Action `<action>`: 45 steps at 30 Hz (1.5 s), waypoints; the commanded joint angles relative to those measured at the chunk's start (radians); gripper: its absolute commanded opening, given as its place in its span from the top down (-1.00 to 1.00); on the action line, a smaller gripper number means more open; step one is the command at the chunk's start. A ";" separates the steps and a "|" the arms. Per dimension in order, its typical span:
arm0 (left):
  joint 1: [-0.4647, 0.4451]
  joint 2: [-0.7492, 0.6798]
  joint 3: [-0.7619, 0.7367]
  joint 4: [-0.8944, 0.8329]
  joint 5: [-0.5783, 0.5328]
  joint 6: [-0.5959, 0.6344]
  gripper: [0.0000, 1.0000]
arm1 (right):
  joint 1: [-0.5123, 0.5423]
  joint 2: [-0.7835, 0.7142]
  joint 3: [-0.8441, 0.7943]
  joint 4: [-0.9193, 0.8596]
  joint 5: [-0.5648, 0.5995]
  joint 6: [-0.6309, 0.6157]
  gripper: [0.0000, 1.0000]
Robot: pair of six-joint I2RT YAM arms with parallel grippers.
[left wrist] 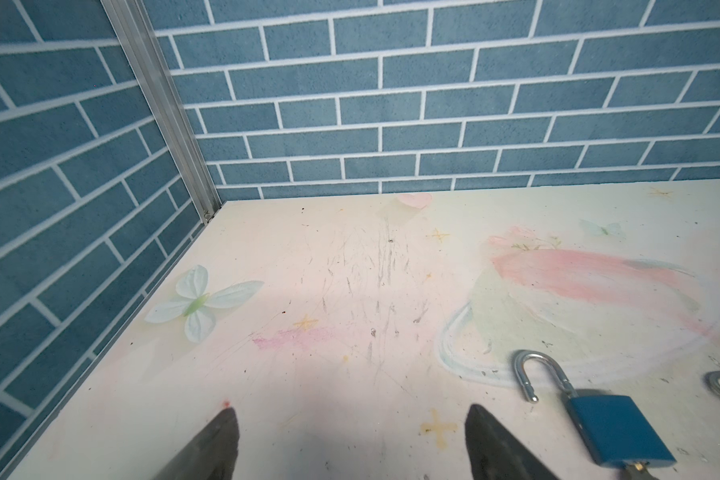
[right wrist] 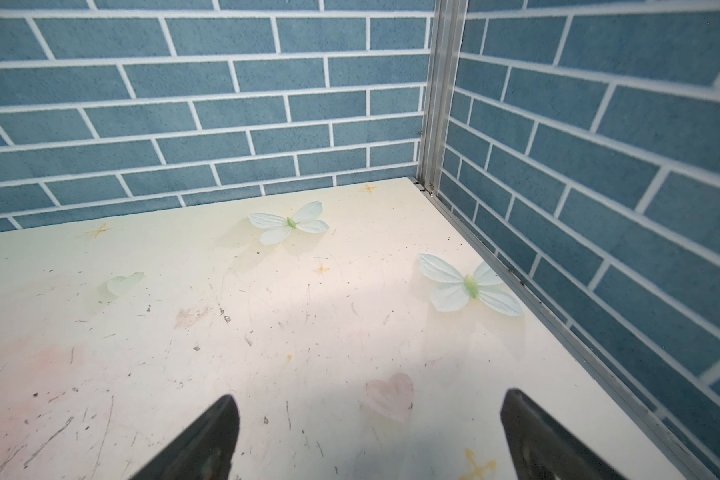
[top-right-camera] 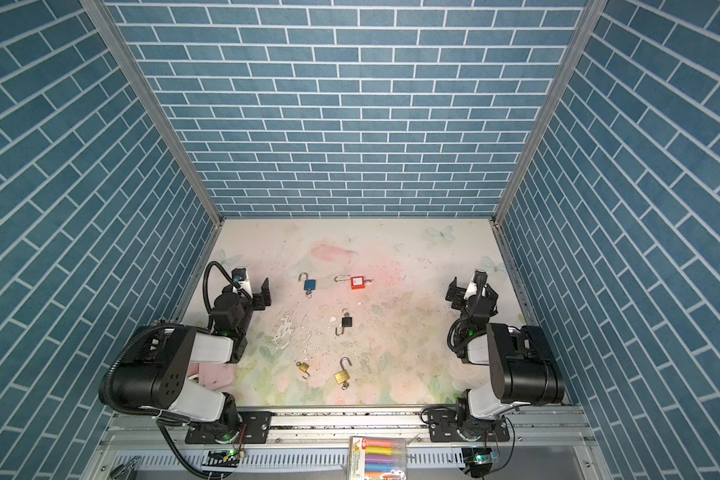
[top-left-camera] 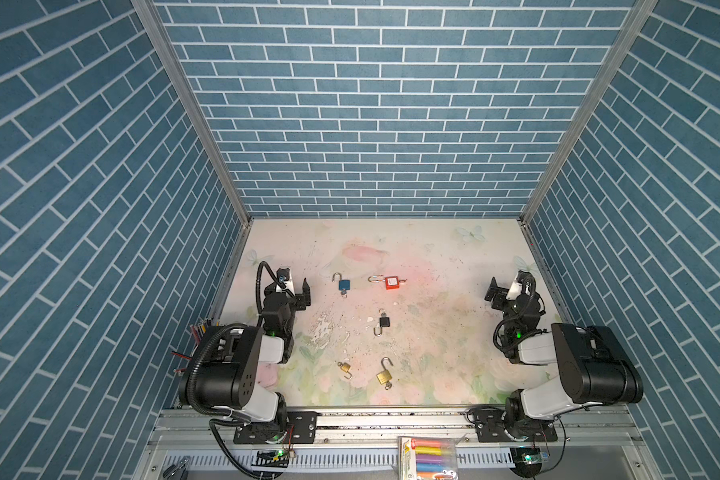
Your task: Lock with the key
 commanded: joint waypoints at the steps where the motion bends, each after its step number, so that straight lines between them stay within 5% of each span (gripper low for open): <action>1: 0.004 0.005 0.014 0.019 0.009 -0.001 -0.71 | -0.003 -0.002 -0.002 0.003 -0.005 -0.011 -0.97; 33: -0.016 -0.028 0.045 -0.050 -0.044 0.000 -0.71 | 0.000 -0.076 -0.069 0.093 -0.037 -0.046 -0.97; 38: -0.027 -0.166 0.131 -0.276 -0.051 0.016 -0.71 | 0.002 -0.276 0.026 -0.256 -0.021 -0.017 -0.97; 45: -0.027 -0.396 0.276 -0.496 -0.137 -0.019 -0.71 | 0.000 -0.454 0.139 -0.444 -0.076 0.141 -0.97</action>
